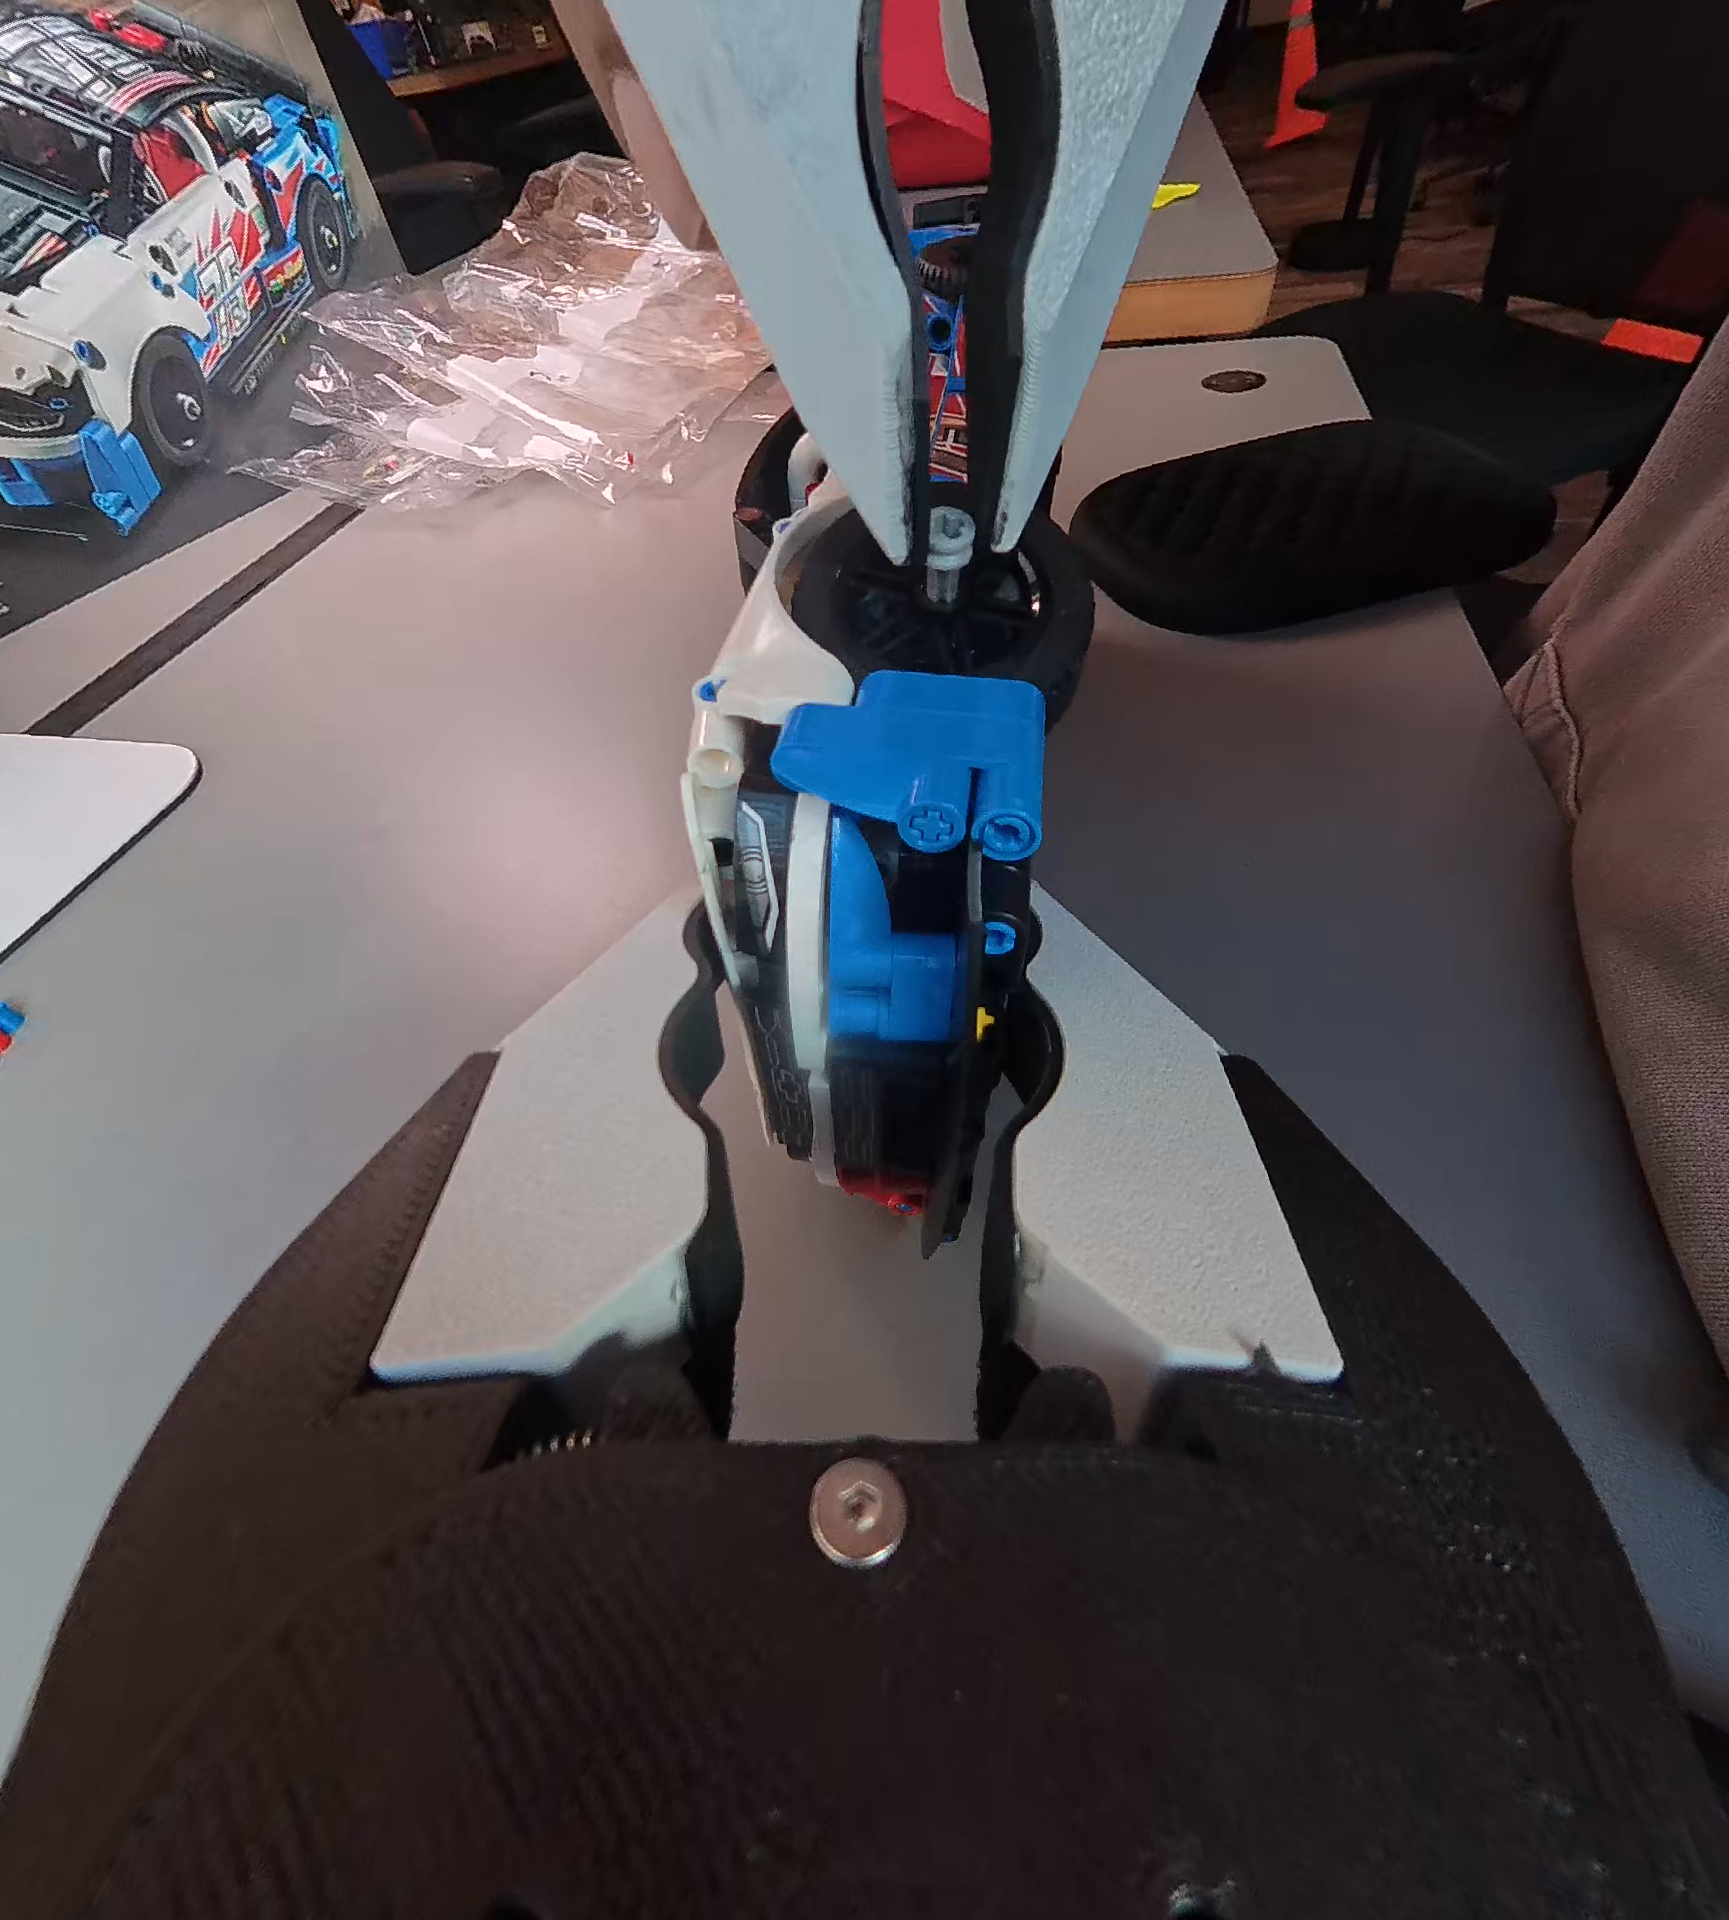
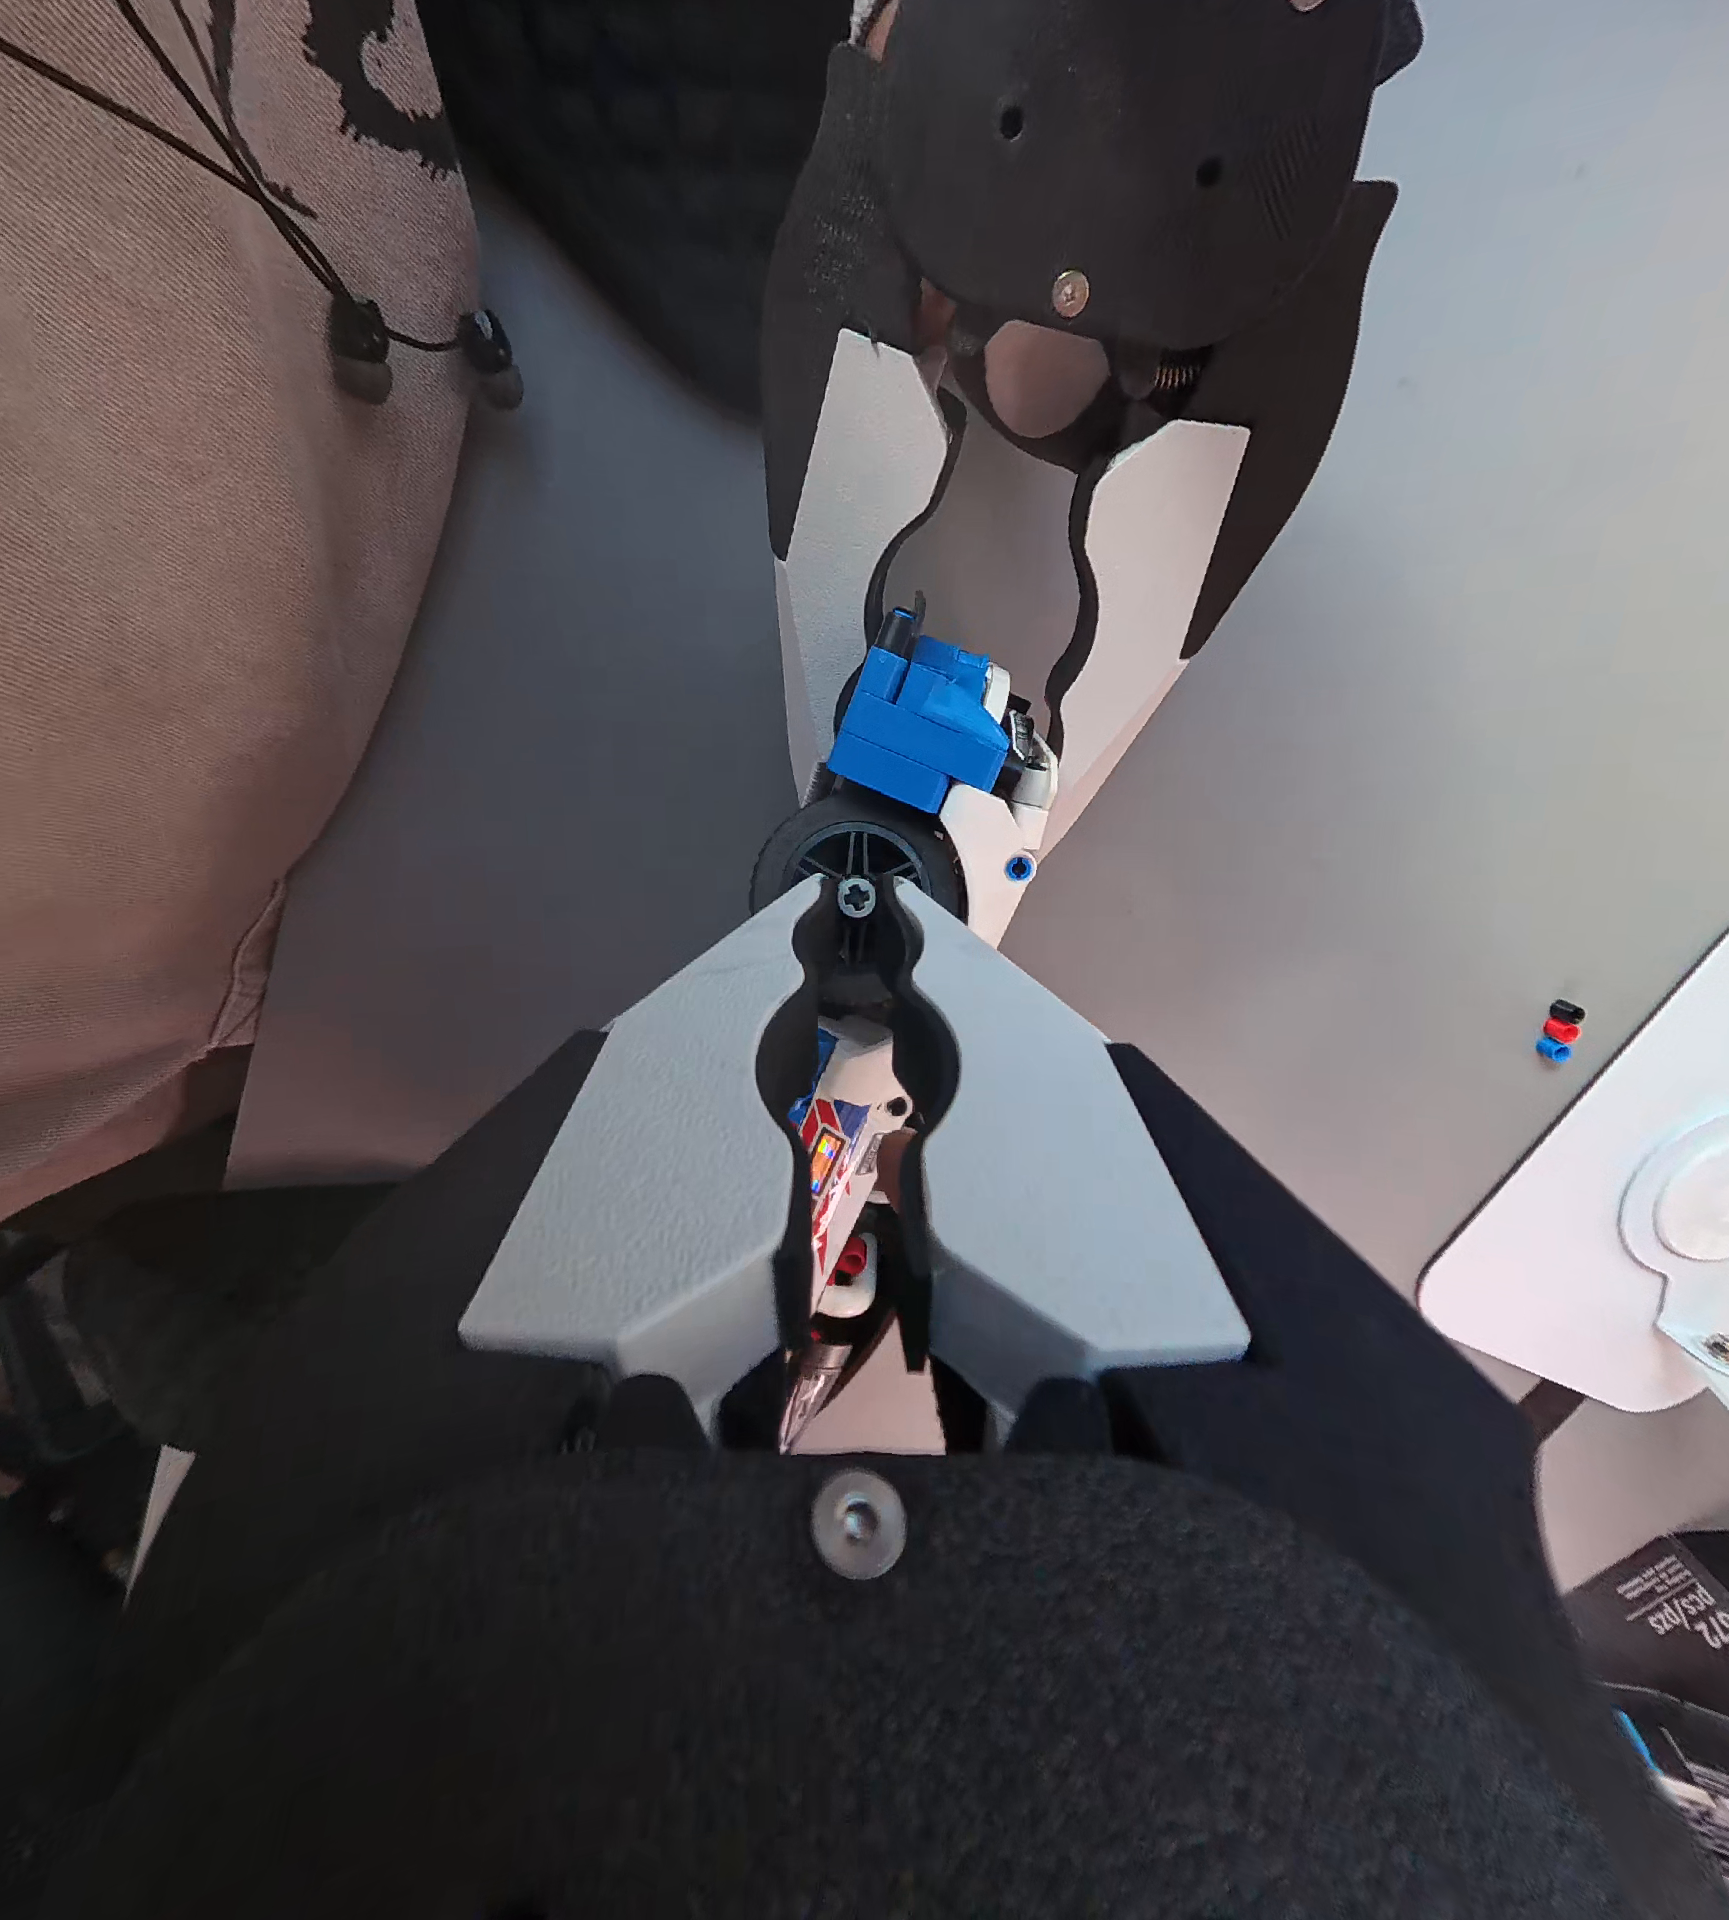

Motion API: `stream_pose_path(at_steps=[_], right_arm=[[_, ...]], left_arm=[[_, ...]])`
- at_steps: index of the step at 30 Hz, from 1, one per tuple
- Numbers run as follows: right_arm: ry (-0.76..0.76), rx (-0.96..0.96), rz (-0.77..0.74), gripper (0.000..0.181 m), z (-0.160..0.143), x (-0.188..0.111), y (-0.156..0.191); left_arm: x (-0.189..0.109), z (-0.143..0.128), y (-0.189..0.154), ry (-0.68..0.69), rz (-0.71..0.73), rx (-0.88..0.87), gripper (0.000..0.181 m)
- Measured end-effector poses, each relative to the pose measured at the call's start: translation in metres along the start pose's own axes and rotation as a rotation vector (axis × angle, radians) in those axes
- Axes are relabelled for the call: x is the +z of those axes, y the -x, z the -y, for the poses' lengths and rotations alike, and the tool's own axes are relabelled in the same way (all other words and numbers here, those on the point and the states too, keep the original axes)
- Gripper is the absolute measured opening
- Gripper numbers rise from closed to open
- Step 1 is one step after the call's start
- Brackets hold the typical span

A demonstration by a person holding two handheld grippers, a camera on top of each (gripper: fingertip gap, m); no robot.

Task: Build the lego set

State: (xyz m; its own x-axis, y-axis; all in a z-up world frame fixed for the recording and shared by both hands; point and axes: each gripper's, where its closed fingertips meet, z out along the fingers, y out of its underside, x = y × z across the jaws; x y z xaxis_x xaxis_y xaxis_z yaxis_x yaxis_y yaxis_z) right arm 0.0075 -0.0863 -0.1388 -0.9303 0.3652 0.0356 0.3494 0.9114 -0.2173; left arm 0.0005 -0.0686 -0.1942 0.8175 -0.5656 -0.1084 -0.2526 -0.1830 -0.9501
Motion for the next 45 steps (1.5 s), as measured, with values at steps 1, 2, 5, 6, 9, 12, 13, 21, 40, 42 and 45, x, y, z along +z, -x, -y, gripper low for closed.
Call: stream_pose_path(at_steps=[1,2,5,6,9,12,13,21,40,42,45], right_arm=[[0.007,-0.011,0.005,0.004,0.0,0.0,0.0],[0.015,-0.024,0.013,0.004,0.0,0.0,0.0],[0.04,-0.079,0.048,0.004,0.0,0.001,0.001],[0.046,-0.103,0.063,0.004,0.0,0.001,0.002],[0.074,-0.154,0.114,0.004,0.001,0.002,0.003],[0.101,-0.176,0.165,0.004,0.001,0.003,0.004],[0.111,-0.186,0.182,0.004,0.0,0.002,0.004],[0.191,-0.292,0.264,0.005,-0.007,0.003,0.007],[0.043,-0.215,0.155,0.017,-0.001,-0.002,0.006],[0.035,-0.22,0.141,0.012,0.0,-0.004,0.005],[0.035,-0.211,0.132,0.007,0.001,-0.004,0.002]], left_arm=[[0.0,0.0,0.0,-0.001,-0.001,0.002,0.049],[0.0,0.0,0.0,-0.001,-0.001,0.004,0.049],[0.0,0.0,-0.001,-0.005,-0.003,0.012,0.049],[0.0,0.0,-0.001,-0.006,-0.003,0.013,0.049],[0.0,0.0,-0.001,-0.008,-0.005,0.018,0.049],[0.0,0.0,-0.001,-0.008,-0.006,0.019,0.049],[0.0,0.0,-0.001,-0.009,-0.008,0.018,0.049],[0.0,-0.001,-0.001,-0.012,-0.024,0.007,0.049],[0.0,0.0,0.0,-0.017,-0.035,-0.015,0.049],[0.0,0.0,0.001,-0.017,-0.035,-0.018,0.049],[0.0,0.0,0.001,-0.017,-0.035,-0.018,0.049]])
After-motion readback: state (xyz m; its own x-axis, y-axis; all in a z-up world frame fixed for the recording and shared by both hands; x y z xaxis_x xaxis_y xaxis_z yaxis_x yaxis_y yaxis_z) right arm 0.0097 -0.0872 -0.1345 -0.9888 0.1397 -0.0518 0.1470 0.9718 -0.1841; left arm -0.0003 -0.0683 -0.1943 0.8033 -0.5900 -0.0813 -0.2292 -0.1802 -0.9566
